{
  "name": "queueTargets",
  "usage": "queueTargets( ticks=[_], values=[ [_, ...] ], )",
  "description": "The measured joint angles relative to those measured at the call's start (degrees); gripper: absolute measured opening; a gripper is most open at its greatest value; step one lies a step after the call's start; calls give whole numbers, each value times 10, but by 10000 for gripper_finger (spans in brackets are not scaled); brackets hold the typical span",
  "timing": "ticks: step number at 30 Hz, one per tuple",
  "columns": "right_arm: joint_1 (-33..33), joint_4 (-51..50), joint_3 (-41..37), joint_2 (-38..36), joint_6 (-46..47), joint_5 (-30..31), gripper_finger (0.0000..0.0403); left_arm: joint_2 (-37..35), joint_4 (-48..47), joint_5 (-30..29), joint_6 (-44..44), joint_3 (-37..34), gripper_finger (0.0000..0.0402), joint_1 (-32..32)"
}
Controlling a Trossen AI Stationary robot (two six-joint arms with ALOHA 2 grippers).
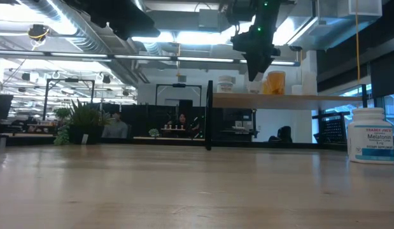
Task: Pick and place medicine bottles onto shelf by color
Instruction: Put the top green transparent pill bottle on the shelf aligned with the other green transparent pill bottle
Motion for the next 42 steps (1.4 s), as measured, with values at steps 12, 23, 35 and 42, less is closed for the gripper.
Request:
queueTargets(
  ticks=[12,23,35,42],
  values=[
    [0,-3,0,0,-2,-4,164,0,0,0,-1,0,180,0],
    [0,-2,0,0,-2,-4,164,0,0,0,-16,0,180,0],
    [0,-2,0,0,-16,-15,164,0,0,0,-16,0,180,0],
    [0,-3,0,0,-21,-24,164,0,0,0,-15,0,180,0]
  ],
)
